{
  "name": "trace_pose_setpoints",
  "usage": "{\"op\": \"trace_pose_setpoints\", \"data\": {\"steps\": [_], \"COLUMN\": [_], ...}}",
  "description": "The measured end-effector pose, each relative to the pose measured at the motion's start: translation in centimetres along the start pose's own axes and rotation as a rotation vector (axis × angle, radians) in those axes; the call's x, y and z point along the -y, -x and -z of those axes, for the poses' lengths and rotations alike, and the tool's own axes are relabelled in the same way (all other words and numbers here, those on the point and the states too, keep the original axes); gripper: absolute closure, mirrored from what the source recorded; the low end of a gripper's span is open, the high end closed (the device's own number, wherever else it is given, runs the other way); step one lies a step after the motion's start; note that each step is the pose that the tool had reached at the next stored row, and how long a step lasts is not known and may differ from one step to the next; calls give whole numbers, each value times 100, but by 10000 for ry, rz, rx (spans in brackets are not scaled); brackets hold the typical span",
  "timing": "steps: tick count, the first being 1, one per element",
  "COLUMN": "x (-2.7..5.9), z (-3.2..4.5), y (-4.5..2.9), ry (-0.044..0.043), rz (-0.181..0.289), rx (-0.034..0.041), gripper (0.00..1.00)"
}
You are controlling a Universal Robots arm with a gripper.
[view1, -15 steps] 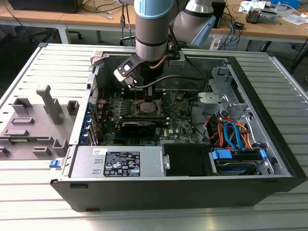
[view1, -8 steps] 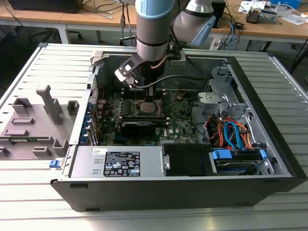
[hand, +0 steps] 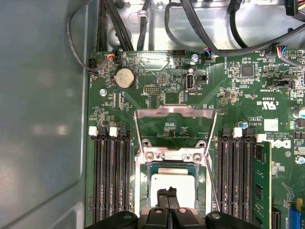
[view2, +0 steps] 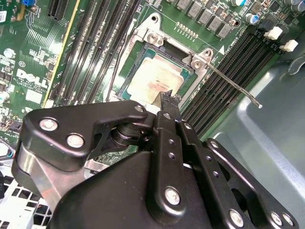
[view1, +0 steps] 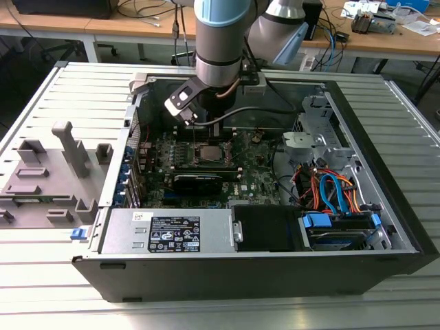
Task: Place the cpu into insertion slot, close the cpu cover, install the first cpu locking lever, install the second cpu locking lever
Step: 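Close the cpu cover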
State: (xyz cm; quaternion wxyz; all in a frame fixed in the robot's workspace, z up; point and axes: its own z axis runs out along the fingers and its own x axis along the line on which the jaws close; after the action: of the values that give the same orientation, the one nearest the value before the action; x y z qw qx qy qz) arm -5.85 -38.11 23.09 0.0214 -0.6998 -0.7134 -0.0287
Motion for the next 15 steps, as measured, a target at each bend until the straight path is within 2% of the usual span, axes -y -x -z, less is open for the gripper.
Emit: {"op": "trace_pose_setpoints", "data": {"steps": [15], "x": [-24], "z": [18], "y": [-1], "ry": [0], "rz": [-1], "rx": [-5], "gripper": [89]}}
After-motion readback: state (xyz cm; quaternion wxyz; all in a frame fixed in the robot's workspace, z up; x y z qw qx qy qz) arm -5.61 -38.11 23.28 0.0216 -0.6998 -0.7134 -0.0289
